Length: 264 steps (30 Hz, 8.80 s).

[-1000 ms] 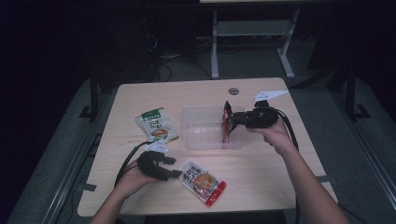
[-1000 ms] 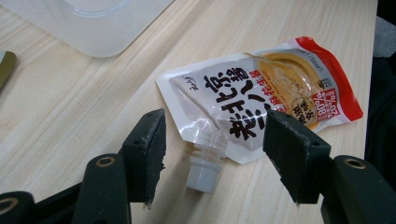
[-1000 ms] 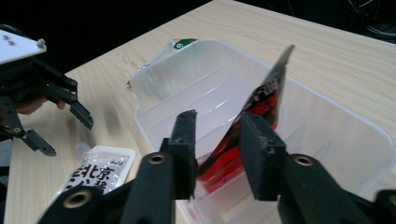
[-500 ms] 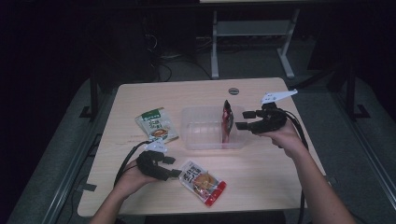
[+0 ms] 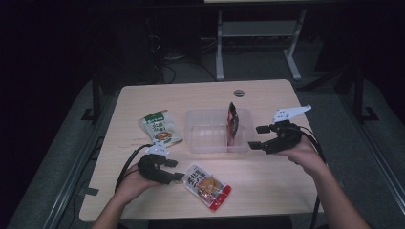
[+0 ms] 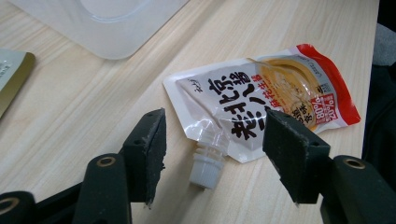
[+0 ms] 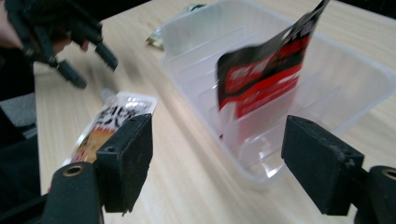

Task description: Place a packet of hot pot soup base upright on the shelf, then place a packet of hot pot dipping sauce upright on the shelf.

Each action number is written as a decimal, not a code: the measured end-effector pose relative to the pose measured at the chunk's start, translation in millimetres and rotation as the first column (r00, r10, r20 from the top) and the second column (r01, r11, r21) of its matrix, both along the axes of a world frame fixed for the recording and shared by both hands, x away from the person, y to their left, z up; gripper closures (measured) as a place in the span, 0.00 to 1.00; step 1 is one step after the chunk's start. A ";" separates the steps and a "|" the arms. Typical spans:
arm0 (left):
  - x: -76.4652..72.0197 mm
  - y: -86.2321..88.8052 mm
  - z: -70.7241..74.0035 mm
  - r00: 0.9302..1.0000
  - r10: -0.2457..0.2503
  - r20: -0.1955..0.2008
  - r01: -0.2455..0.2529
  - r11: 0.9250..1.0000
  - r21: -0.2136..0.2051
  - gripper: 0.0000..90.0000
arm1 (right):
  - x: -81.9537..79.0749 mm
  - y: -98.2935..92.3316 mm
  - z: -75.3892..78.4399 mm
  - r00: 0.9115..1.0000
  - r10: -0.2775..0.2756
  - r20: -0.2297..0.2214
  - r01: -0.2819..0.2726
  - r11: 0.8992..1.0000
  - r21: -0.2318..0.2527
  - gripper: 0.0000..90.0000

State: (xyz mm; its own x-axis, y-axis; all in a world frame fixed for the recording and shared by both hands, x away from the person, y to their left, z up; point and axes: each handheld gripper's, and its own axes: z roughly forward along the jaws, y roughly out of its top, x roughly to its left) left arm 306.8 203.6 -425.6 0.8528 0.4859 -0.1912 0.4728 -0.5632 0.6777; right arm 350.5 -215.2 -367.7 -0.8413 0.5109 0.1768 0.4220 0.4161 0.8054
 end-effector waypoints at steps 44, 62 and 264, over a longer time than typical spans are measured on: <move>-20.1 -39.5 -19.9 0.990 -0.106 -0.092 0.118 0.984 0.131 1.00 | -38.4 94.3 -84.8 0.926 0.351 -0.139 -0.371 0.915 -0.161 1.00; -3.3 -49.2 -22.2 0.993 -0.073 -0.090 0.083 0.991 0.106 1.00 | -51.0 119.8 -92.1 0.889 0.429 -0.162 -0.454 0.874 -0.174 1.00; -28.7 -54.9 -7.4 0.992 -0.124 -0.022 0.124 0.992 -0.002 0.74 | -31.4 65.0 -31.7 0.930 0.357 -0.082 -0.323 0.904 0.280 1.00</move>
State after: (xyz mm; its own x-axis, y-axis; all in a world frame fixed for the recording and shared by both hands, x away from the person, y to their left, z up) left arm 278.1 148.7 -432.9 0.9021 0.3762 -0.2114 0.4142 -0.6179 0.6683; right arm 319.1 -150.2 -399.4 -0.9165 0.1199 0.3816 0.3991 0.3386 0.8521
